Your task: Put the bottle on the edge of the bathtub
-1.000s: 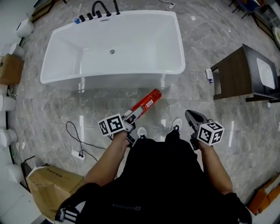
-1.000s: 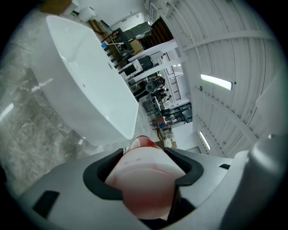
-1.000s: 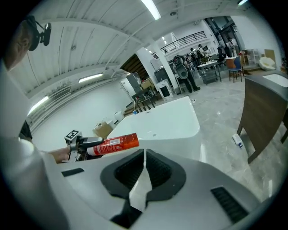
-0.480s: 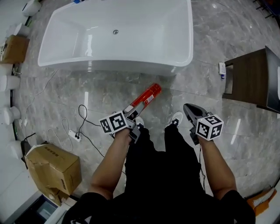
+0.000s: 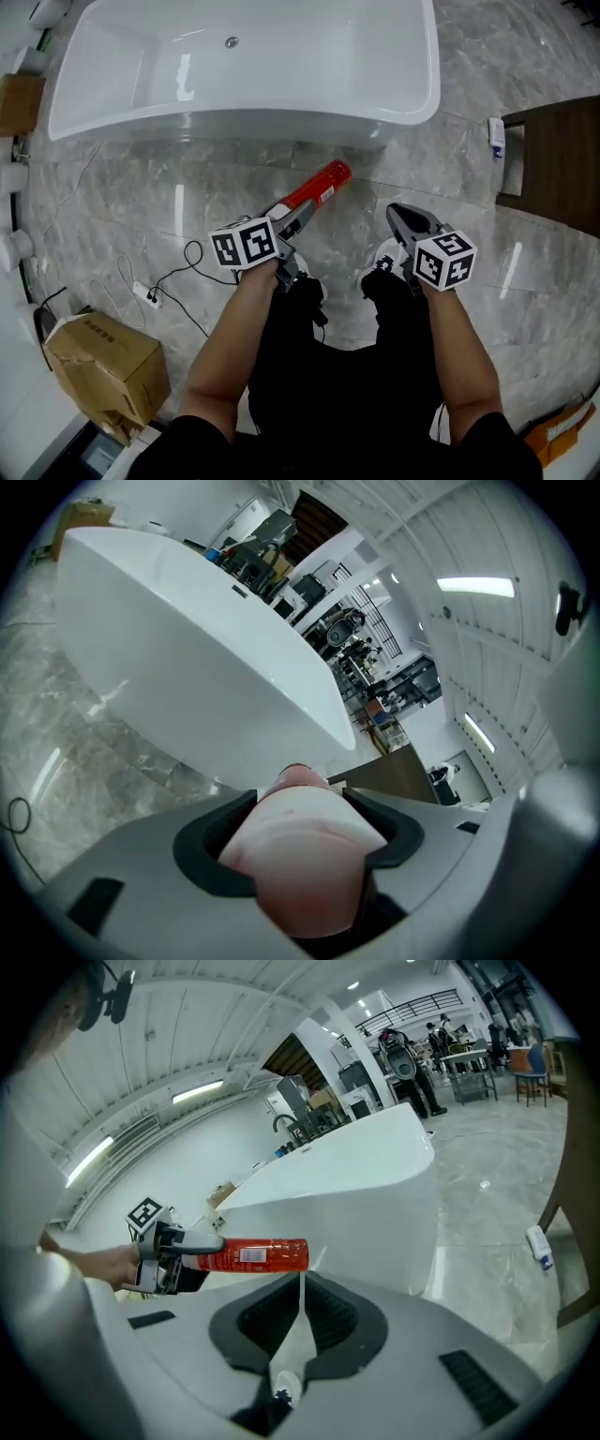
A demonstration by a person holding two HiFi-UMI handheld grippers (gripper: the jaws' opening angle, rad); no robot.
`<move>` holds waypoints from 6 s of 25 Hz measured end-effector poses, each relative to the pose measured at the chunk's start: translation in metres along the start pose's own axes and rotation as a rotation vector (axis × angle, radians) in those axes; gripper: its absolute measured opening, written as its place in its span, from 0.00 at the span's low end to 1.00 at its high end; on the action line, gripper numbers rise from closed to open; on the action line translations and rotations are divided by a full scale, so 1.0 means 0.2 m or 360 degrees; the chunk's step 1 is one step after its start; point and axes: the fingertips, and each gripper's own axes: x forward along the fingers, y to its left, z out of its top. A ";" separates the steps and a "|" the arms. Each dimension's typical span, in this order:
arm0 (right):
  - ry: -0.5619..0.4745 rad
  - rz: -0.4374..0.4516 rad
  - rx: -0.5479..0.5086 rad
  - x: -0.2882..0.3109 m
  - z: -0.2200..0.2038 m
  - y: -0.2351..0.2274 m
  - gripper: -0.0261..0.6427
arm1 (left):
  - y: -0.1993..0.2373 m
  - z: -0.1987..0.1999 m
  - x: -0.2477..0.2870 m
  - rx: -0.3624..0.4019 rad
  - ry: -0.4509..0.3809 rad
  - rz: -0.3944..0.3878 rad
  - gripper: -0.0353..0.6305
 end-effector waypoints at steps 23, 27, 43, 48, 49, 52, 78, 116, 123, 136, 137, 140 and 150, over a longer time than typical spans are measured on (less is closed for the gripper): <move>0.0077 0.0062 -0.0437 1.06 -0.30 -0.66 0.10 | 0.98 -0.29 1.18 0.0934 0.0502 0.0211 0.50; 0.0054 0.0086 -0.0269 1.12 -0.32 -0.70 0.10 | 1.05 -0.34 1.30 0.1126 0.0621 0.0251 0.50; 0.0083 0.0042 -0.0254 1.27 -0.24 -0.81 0.10 | 1.27 -0.48 1.74 0.1568 0.1222 0.0577 0.50; 0.0068 -0.0024 -0.0170 1.21 -0.24 -0.96 0.10 | 1.28 -0.50 1.82 0.1620 0.1333 0.0658 0.50; 0.0058 -0.0032 -0.0147 1.20 -0.23 -0.98 0.10 | 1.28 -0.50 1.83 0.1637 0.1355 0.0674 0.50; 0.0039 -0.0039 -0.0123 1.17 -0.21 -1.02 0.10 | 1.28 -0.50 1.86 0.1681 0.1402 0.0708 0.50; 0.0073 0.0050 -0.0061 1.20 -0.25 -1.03 0.10 | 1.30 -0.63 1.94 0.1794 0.1504 0.0688 0.51; -0.0062 0.0108 -0.0272 1.20 -0.25 -0.65 0.10 | 0.97 -0.45 1.47 0.1317 0.0802 0.0255 0.53; -0.0278 0.0132 -0.0213 1.06 -0.27 -0.43 0.10 | 0.85 -0.29 1.16 0.1180 0.0483 0.0274 0.09; -0.0040 0.0209 -0.0007 0.74 -0.58 -0.01 0.09 | 0.34 -0.32 0.42 0.1081 0.0436 0.0225 0.08; -0.0033 0.0212 0.0017 0.66 -0.56 0.03 0.10 | 0.29 -0.31 0.36 0.1065 0.0435 0.0222 0.08; 0.0002 0.0231 0.0120 0.40 -0.48 0.16 0.10 | 0.16 -0.33 0.20 0.0979 0.0455 0.0224 0.08; -0.0015 0.0261 0.0091 -0.35 0.01 0.59 0.10 | -0.51 -0.20 -0.34 0.0897 0.0298 0.0188 0.08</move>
